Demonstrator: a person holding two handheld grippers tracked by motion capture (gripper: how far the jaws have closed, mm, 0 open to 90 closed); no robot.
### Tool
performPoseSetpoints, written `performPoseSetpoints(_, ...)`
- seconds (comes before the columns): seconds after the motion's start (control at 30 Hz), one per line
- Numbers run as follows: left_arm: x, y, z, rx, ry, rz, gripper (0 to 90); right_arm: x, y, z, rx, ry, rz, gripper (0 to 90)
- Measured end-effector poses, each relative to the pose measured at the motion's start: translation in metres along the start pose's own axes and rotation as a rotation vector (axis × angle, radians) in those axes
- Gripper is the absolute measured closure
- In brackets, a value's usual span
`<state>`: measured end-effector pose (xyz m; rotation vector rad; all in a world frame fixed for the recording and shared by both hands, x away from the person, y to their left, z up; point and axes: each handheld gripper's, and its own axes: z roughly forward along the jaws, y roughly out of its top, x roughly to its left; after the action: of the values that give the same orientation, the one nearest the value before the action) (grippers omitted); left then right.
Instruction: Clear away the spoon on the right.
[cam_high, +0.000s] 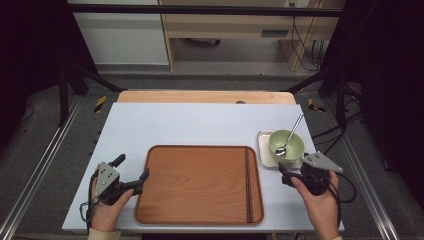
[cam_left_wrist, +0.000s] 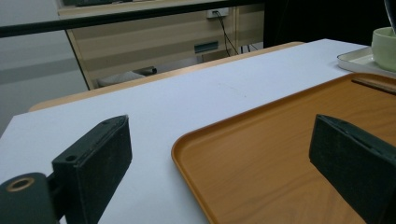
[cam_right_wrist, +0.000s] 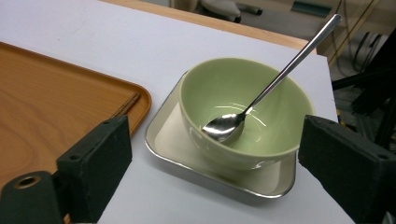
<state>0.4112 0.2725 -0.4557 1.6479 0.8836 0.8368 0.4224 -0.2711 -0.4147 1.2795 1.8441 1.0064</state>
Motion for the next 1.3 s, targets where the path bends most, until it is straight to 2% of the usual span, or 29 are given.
performPoseSetpoints(0.03, 0.0, 0.0, 0.0, 0.0, 0.0, 0.0, 5.1, 0.0, 0.0, 0.0, 0.0, 0.0, 0.0, 9.7)
performPoseSetpoints(0.07, 0.0, -0.003, -0.001, 0.007, 0.005, 0.006, 5.1, -0.012, 0.007, 0.003, 0.023, 0.021, 0.019, 8.9)
performPoseSetpoints(0.13, 0.001, -0.004, -0.002, 0.003, 0.005, 0.001, 5.0, -0.023, 0.011, 0.006, 0.04, 0.028, 0.037, 9.9)
performPoseSetpoints(0.17, 0.001, -0.005, -0.003, -0.004, 0.005, -0.009, 5.0, -0.023, 0.011, 0.006, 0.04, 0.028, 0.037, 9.9)
performPoseSetpoints(0.27, 0.001, -0.006, -0.004, -0.011, 0.011, -0.008, 4.8, -0.045, 0.017, 0.015, 0.064, 0.041, 0.074, 14.8)
performPoseSetpoints(0.33, 0.001, -0.006, -0.004, -0.013, 0.012, -0.003, 4.8, -0.05, 0.018, 0.017, 0.066, 0.043, 0.082, 16.4)
performPoseSetpoints(0.47, 0.0, -0.007, -0.004, -0.015, 0.025, 0.013, 4.6, -0.071, 0.026, 0.023, 0.068, 0.084, 0.133, 19.6)
performPoseSetpoints(0.53, -0.001, -0.007, -0.007, -0.025, 0.033, 0.014, 4.6, -0.077, 0.029, 0.027, 0.071, 0.085, 0.144, 19.8)
performPoseSetpoints(0.7, -0.003, -0.008, -0.01, -0.025, 0.038, 0.017, 4.6, -0.086, 0.037, 0.036, 0.082, 0.096, 0.156, 20.1)
performPoseSetpoints(0.87, -0.002, -0.008, -0.011, -0.029, 0.042, 0.021, 4.6, -0.089, 0.044, 0.043, 0.086, 0.098, 0.164, 20.5)
performPoseSetpoints(0.93, -0.001, -0.009, -0.01, -0.021, 0.044, 0.02, 4.6, -0.091, 0.048, 0.047, 0.089, 0.108, 0.154, 21.5)
performPoseSetpoints(0.97, -0.001, -0.009, -0.011, -0.02, 0.046, 0.019, 4.6, -0.092, 0.05, 0.049, 0.095, 0.117, 0.165, 22.6)
performPoseSetpoints(1.17, 0.001, -0.01, -0.012, -0.015, 0.057, 0.017, 4.6, -0.097, 0.051, 0.056, 0.106, 0.119, 0.175, 24.6)
performPoseSetpoints(1.3, 0.0, -0.01, -0.014, -0.017, 0.06, 0.025, 4.6, -0.104, 0.049, 0.059, 0.111, 0.122, 0.202, 23.1)
